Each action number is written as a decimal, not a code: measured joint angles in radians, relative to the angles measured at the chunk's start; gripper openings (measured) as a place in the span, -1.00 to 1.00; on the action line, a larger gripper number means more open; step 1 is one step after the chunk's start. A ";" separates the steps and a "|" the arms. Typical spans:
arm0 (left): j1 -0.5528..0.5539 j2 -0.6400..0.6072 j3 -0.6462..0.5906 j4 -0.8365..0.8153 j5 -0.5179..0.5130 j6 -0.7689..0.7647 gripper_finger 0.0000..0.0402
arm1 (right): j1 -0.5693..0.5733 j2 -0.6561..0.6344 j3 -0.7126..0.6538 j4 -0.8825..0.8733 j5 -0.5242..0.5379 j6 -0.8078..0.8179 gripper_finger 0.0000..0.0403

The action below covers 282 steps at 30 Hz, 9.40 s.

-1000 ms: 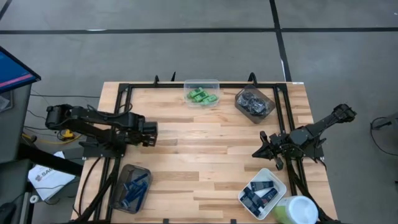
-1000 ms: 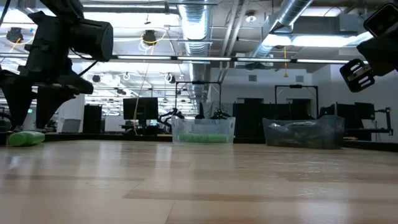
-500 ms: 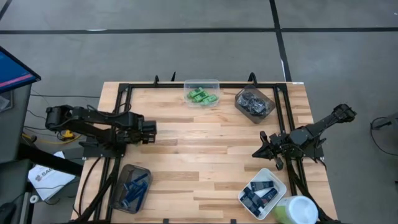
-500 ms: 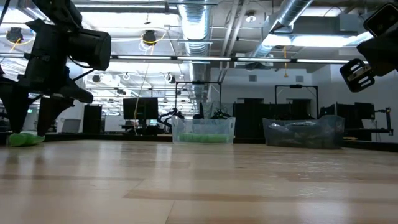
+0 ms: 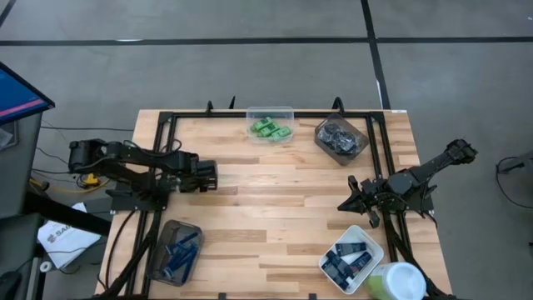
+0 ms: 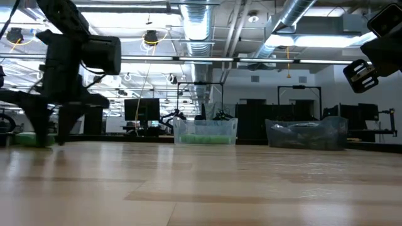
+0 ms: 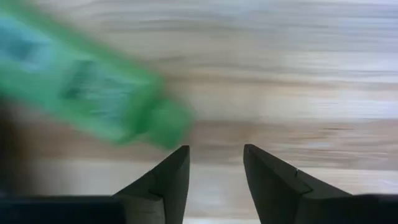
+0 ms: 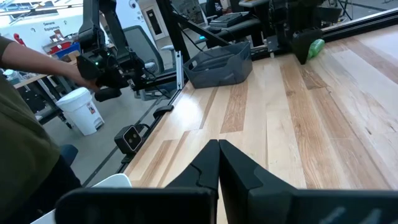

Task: Pick & Place Travel size toiletries
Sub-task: Put the green shampoo into the transparent bin, then return to Home Position

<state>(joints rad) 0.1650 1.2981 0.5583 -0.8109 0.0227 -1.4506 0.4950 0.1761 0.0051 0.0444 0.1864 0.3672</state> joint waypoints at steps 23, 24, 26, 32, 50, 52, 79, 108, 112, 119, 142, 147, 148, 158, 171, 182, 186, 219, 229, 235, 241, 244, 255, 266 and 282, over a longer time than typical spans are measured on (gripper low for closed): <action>-0.006 -0.033 0.059 0.026 0.036 0.803 0.17 | 0.000 0.000 0.000 0.000 0.000 0.000 -1.00; -0.013 -0.033 0.059 0.027 0.036 0.842 0.21 | 0.000 0.000 0.000 0.000 0.000 0.000 -1.00; -0.024 -0.033 0.061 0.027 0.036 0.927 0.27 | 0.000 0.000 0.000 0.000 0.000 0.000 -1.00; -0.038 -0.033 0.063 0.025 -0.051 1.120 0.29 | 0.000 0.000 0.000 0.000 0.000 0.000 -1.00; -0.006 -0.026 0.064 -0.079 0.030 0.363 0.12 | 0.000 0.000 0.000 0.000 0.000 0.000 -1.00; -0.025 -0.058 0.064 -0.086 0.030 0.290 0.05 | 0.000 0.000 0.000 0.000 0.000 0.000 -1.00; 0.138 -0.087 0.063 -0.228 -0.184 0.515 0.39 | 0.000 0.000 0.000 0.000 0.000 0.000 -1.00; 0.239 -0.089 -0.097 -0.056 -0.041 0.657 0.20 | 0.000 0.000 0.000 0.000 0.000 0.000 -1.00; 0.238 -0.089 -0.098 -0.045 -0.039 0.657 -0.01 | 0.000 0.000 0.000 0.000 0.000 0.000 -1.00; 0.238 -0.089 -0.097 -0.030 -0.019 0.599 -0.23 | 0.000 0.000 0.000 0.000 0.000 0.000 -1.00; 0.309 -0.060 0.184 0.748 -0.127 0.636 -0.23 | 0.000 0.000 0.000 0.000 0.000 0.000 -1.00; 0.351 0.053 0.305 0.803 -0.124 0.721 -0.22 | 0.000 0.000 0.000 0.000 0.000 0.000 -1.00; 0.356 0.085 0.335 0.814 -0.120 0.742 -0.21 | 0.000 0.000 0.000 0.000 0.000 0.000 -1.00; 0.365 0.460 0.674 0.833 -0.025 0.914 -0.20 | 0.000 0.000 0.000 0.000 -0.001 0.000 -1.00; 0.360 0.704 0.816 0.837 -0.007 0.983 -0.18 | 0.000 0.000 0.000 0.000 -0.002 0.000 -1.00; 0.358 0.681 0.816 0.838 -0.007 1.036 0.20 | 0.000 0.000 0.000 0.000 -0.002 0.000 -1.00; 0.358 0.581 0.816 0.804 0.030 1.055 0.37 | 0.000 0.000 0.000 0.000 -0.002 0.000 -1.00; 0.093 -1.138 -0.342 0.928 -0.375 1.225 -1.00 | 0.000 0.000 0.000 0.000 -0.002 0.000 -1.00; 0.081 -1.161 -0.552 1.099 -0.373 1.212 -1.00 | 0.000 0.000 0.000 0.000 -0.002 0.000 -1.00; 0.082 -1.161 -0.552 1.091 -0.237 1.260 -1.00 | 0.000 0.000 0.000 0.000 -0.002 0.000 -1.00; 0.080 -1.161 -0.552 1.090 -0.145 1.255 -1.00 | 0.000 0.000 0.000 0.000 -0.003 0.000 -1.00; 0.061 -1.161 -0.552 1.090 -0.148 1.259 -1.00 | 0.000 0.000 0.000 0.000 -0.002 0.000 -1.00; -0.037 -1.230 -0.549 1.086 -0.269 1.327 -1.00 | 0.000 0.000 0.000 0.000 -0.002 0.000 -1.00; -0.121 -1.261 -0.541 0.853 -0.258 1.348 -1.00 | 0.000 0.000 0.000 0.000 -0.002 0.000 -1.00; -0.121 -1.210 -0.542 0.930 -0.254 1.312 -0.97 | 0.000 0.000 0.000 0.000 -0.002 0.000 -1.00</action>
<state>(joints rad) 0.0437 0.0879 0.0162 0.1189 -0.2310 -0.1390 0.4950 0.1757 0.0048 0.0443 0.1839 0.3672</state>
